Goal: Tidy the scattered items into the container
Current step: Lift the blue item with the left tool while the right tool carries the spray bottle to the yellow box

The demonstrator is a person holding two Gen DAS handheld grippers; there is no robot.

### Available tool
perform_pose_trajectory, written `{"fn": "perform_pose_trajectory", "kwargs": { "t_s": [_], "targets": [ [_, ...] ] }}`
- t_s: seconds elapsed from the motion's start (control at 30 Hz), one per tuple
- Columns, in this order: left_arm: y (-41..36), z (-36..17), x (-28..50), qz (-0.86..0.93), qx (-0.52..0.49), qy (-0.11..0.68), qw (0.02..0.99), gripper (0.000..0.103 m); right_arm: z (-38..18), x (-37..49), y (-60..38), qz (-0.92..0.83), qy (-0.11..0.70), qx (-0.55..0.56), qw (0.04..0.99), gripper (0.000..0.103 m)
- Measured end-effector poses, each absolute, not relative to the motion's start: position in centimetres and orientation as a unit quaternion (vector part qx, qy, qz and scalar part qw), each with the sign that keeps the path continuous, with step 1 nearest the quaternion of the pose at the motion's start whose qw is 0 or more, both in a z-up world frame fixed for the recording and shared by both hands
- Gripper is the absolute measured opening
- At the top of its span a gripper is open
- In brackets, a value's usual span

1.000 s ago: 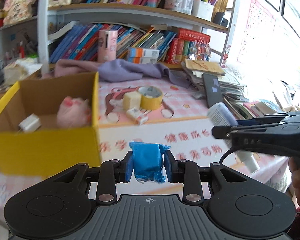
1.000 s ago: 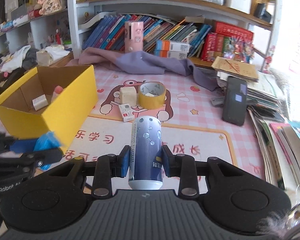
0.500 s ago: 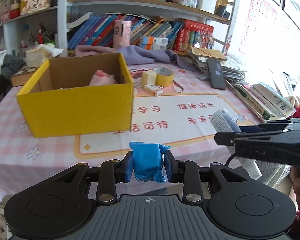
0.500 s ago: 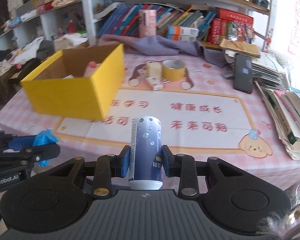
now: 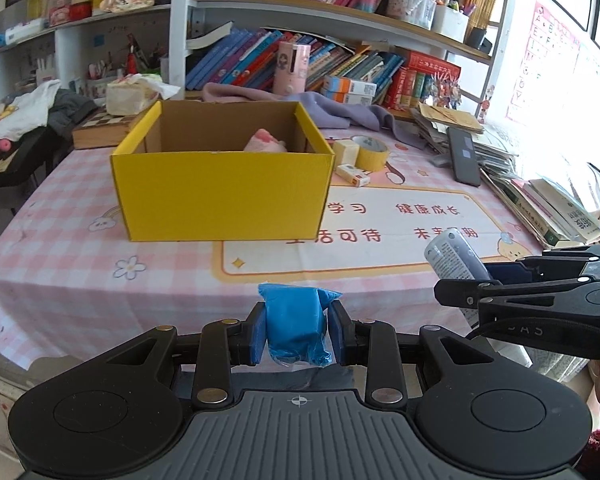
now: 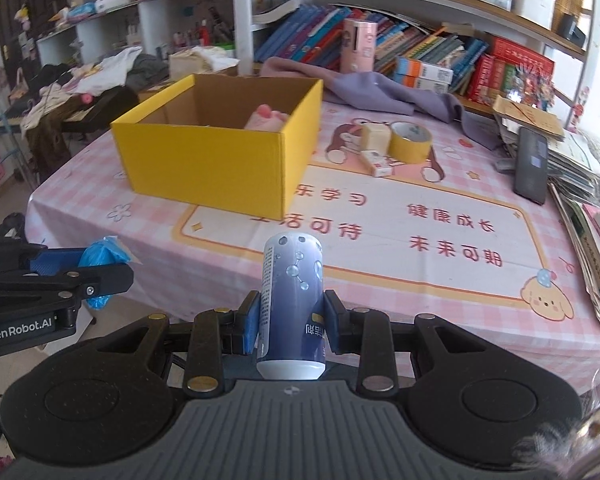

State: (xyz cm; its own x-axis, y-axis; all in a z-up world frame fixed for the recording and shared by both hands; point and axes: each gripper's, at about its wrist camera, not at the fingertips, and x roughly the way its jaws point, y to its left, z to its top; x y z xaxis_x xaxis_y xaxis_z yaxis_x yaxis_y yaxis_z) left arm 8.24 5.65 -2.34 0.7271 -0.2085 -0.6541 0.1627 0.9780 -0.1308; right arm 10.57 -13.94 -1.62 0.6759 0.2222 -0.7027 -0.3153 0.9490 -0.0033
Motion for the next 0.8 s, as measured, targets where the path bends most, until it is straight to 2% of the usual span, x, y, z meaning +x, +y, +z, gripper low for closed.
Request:
{"fn": "perform_pose_trajectory", "kwargs": {
  "t_s": [0.8],
  "targets": [
    [10.4,-2.4,7.0,-0.021,-0.059,0.36,0.931,0.03,-2.1,11.2,-8.1,0.251,0.373,-0.094,0.888,0.031]
  ]
}}
